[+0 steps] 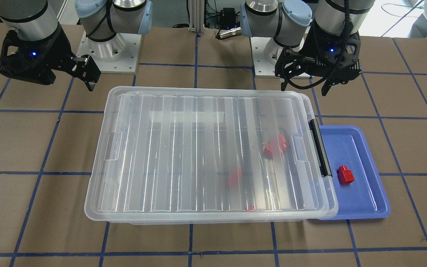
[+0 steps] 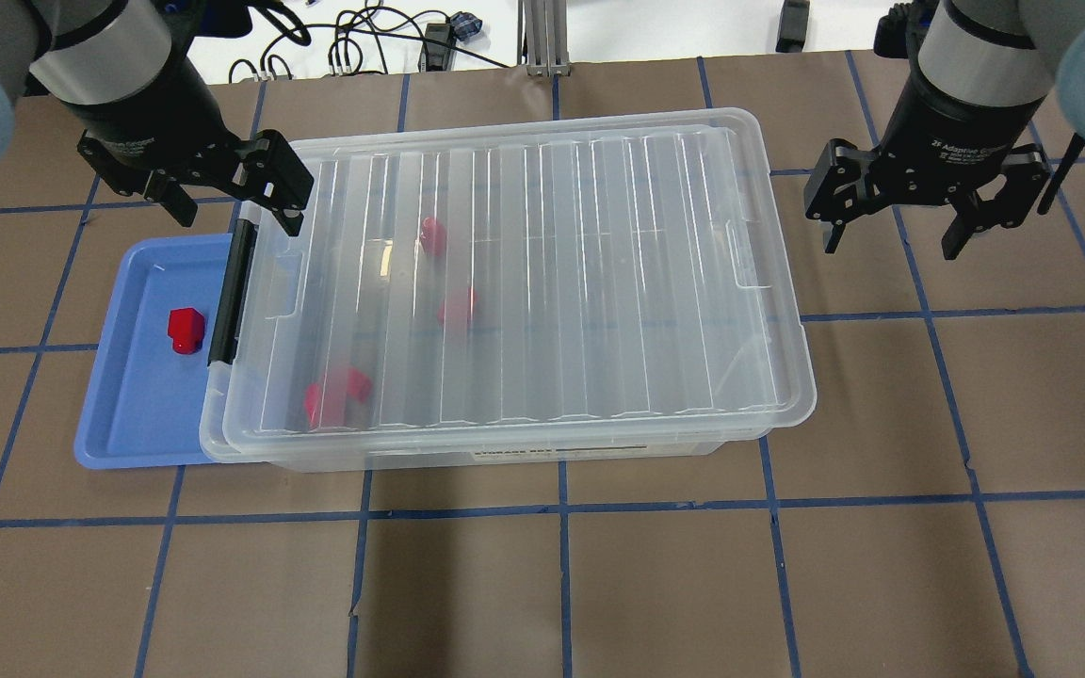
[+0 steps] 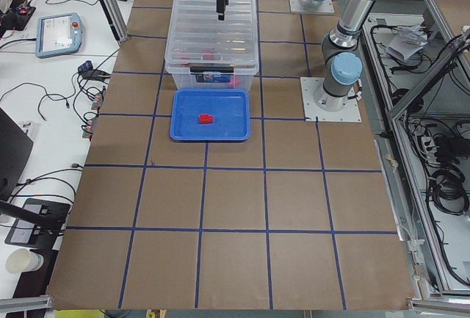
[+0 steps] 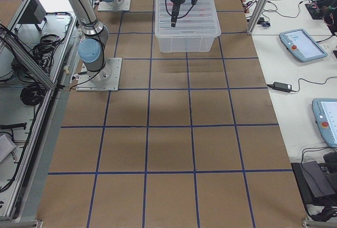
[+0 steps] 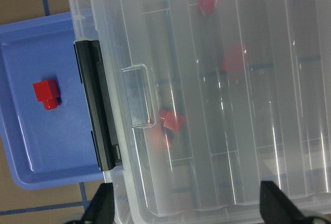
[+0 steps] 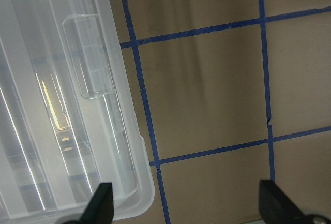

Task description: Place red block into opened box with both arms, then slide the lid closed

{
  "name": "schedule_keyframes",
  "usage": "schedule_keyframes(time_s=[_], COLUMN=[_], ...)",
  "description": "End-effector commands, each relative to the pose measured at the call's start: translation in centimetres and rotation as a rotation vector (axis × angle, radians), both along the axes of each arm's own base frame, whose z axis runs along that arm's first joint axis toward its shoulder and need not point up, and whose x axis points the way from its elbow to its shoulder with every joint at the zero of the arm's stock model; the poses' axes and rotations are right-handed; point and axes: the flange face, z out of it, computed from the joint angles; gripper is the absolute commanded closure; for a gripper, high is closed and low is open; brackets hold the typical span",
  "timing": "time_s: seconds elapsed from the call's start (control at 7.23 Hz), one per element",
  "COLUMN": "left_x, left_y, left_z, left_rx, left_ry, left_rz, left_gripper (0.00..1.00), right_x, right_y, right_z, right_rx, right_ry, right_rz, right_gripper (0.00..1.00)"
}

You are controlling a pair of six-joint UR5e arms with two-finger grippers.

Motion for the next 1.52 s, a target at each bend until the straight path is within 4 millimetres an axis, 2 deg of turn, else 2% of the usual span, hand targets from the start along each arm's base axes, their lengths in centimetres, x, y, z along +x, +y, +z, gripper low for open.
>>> schedule_keyframes(time_s=[0.0, 0.55, 0.69, 0.83, 0.97, 1.11, 1.24, 1.38], left_x=[-0.2, 0.0, 0.4, 0.6, 1.7, 4.5, 9.1, 12.4], left_y=[0.1, 1.0, 1.6, 3.6, 2.6, 0.4, -2.2, -4.1], left_z=[-0.2, 0.4, 0.5, 2.0, 1.3, 0.2, -1.7, -4.1], left_rx=[0.008, 0.047, 0.086, 0.168, 0.251, 0.246, 0.201, 0.132], left_ry=[0.0, -0.004, -0.005, -0.014, -0.005, 0.004, 0.018, 0.019], left_rz=[-0.007, -0.002, -0.005, -0.006, 0.021, 0.074, 0.164, 0.198], left_gripper=[0.0, 0.0, 0.0, 0.0, 0.0, 0.0, 0.0, 0.0], right_x=[0.0, -0.5, -0.4, -0.4, -0.5, -0.5, -0.4, -0.4], right_y=[-0.1, -0.6, -0.7, -1.1, -1.8, -2.8, -4.4, -5.2], right_z=[-0.1, -0.2, -0.3, 0.0, -0.8, -2.4, -5.5, -6.4], right_rx=[0.001, -0.014, -0.013, -0.048, -0.039, -0.009, 0.056, 0.067], right_ry=[0.0, -0.001, -0.004, -0.004, 0.001, -0.01, -0.019, -0.016], right_rz=[0.005, 0.003, 0.002, 0.003, -0.012, -0.008, -0.009, -0.01], right_gripper=[0.0, 0.0, 0.0, 0.0, 0.0, 0.0, 0.0, 0.0])
